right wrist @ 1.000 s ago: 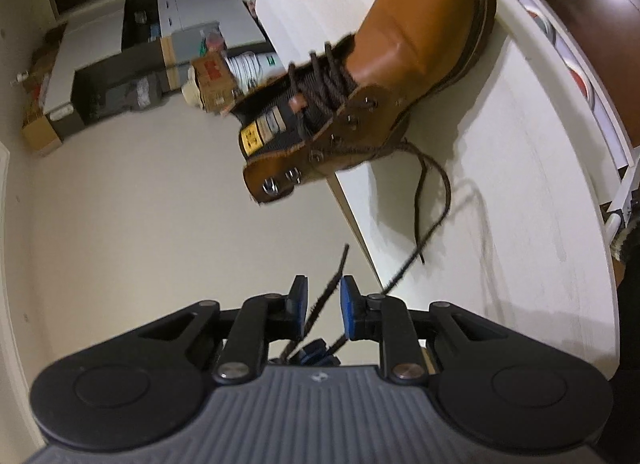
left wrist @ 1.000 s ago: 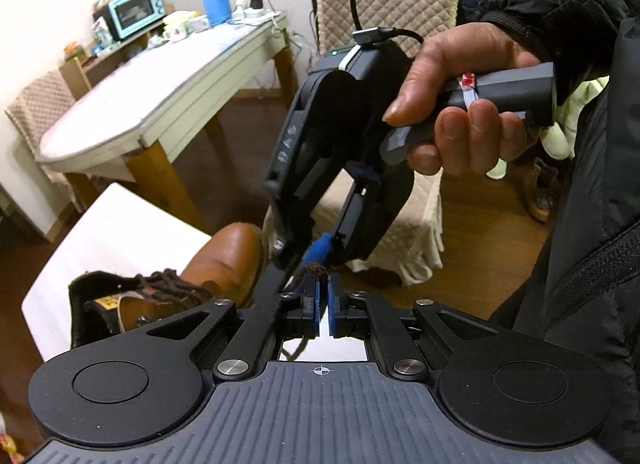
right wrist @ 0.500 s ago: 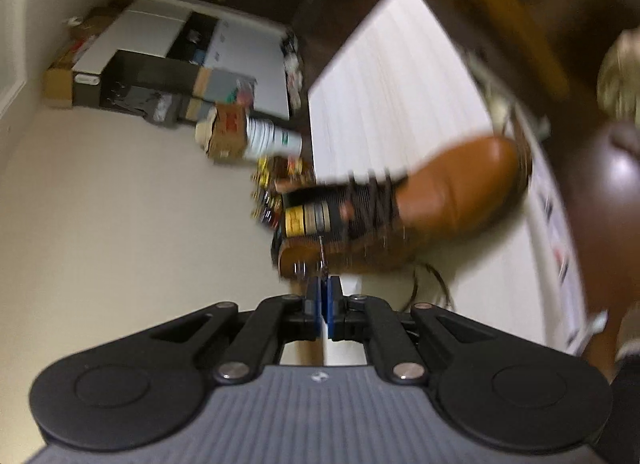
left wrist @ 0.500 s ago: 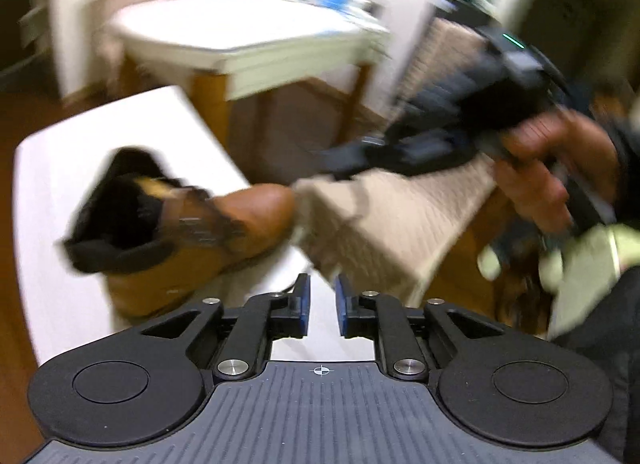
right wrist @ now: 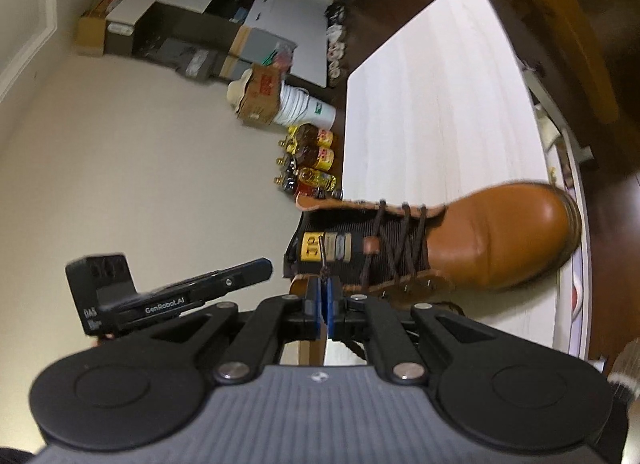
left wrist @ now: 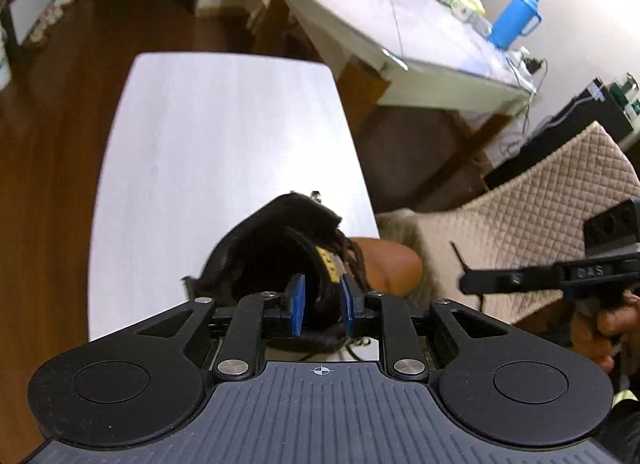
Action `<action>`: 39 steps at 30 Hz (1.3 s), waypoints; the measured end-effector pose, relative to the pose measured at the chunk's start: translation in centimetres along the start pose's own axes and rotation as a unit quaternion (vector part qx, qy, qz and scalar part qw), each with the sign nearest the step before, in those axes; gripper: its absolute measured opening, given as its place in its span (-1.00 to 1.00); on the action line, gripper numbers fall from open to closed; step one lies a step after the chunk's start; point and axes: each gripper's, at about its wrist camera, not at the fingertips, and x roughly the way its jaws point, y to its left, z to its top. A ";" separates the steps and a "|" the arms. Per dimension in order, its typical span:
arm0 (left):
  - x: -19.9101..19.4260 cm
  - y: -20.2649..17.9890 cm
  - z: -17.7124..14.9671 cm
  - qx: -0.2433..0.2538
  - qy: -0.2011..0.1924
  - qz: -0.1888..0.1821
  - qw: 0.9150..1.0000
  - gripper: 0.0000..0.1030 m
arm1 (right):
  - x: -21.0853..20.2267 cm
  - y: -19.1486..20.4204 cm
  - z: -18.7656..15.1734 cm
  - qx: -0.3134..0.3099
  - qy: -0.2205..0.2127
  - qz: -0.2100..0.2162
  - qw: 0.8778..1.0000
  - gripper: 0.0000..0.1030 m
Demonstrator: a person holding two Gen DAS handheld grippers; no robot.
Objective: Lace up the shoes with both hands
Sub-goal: 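Grip the boot collar with the left gripper while the right gripper grips the laces at the tongue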
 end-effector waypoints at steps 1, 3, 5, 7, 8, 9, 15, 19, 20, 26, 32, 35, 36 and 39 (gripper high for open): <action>0.5 0.0 0.3 0.004 0.009 -0.003 1.000 -0.59 | 0.3 0.0 0.3 -0.002 0.001 0.001 1.000 -0.93; 1.4 0.1 0.4 0.018 0.023 -0.005 1.000 -0.59 | 1.8 -0.2 0.7 -0.004 0.003 0.009 1.000 -0.93; 2.1 0.2 0.4 0.030 0.031 -0.015 0.999 -0.59 | 3.4 -0.3 0.7 -0.001 0.006 0.012 1.000 -0.93; 3.1 0.6 0.4 0.032 0.046 -0.034 0.998 -0.59 | 5.0 -0.5 0.4 0.003 0.010 0.013 1.000 -0.93; 3.3 0.7 0.4 0.036 0.049 -0.040 0.997 -0.59 | 5.6 -0.6 0.2 0.006 0.011 0.012 1.000 -0.93; 3.5 0.8 0.4 0.043 0.052 -0.044 0.997 -0.59 | 6.1 -0.7 0.0 0.007 0.011 0.009 1.000 -0.93; 4.6 1.5 0.7 0.057 0.068 -0.080 0.993 -0.58 | 6.3 -2.8 -2.3 0.041 -0.005 -0.037 0.998 -0.93; 5.9 1.8 1.4 0.051 0.080 -0.098 0.991 -0.58 | 5.4 -2.6 -3.2 0.057 -0.019 -0.031 0.998 -0.93; 6.3 1.9 1.6 0.046 0.086 -0.101 0.990 -0.63 | 5.4 -2.3 -3.3 0.053 -0.017 -0.029 0.998 -0.93; 7.7 3.6 2.2 -0.027 0.090 -0.139 0.986 -0.77 | 5.2 -1.3 -2.8 0.030 0.011 -0.037 0.999 -0.93; 8.0 3.7 2.2 -0.023 0.085 -0.141 0.986 -0.77 | 5.7 -0.7 -1.3 0.020 0.062 -0.053 0.996 -0.93; 7.9 3.8 2.1 -0.027 0.083 -0.143 0.986 -0.77 | 5.9 -0.4 -0.5 0.015 0.088 -0.060 0.994 -0.93; 7.9 3.8 2.1 -0.029 0.082 -0.143 0.986 -0.77 | 6.0 -0.3 -0.2 0.013 0.097 -0.063 0.993 -0.93; 7.7 3.7 2.1 -0.031 0.079 -0.145 0.986 -0.77 | 6.2 0.0 0.5 0.008 0.122 -0.070 0.990 -0.93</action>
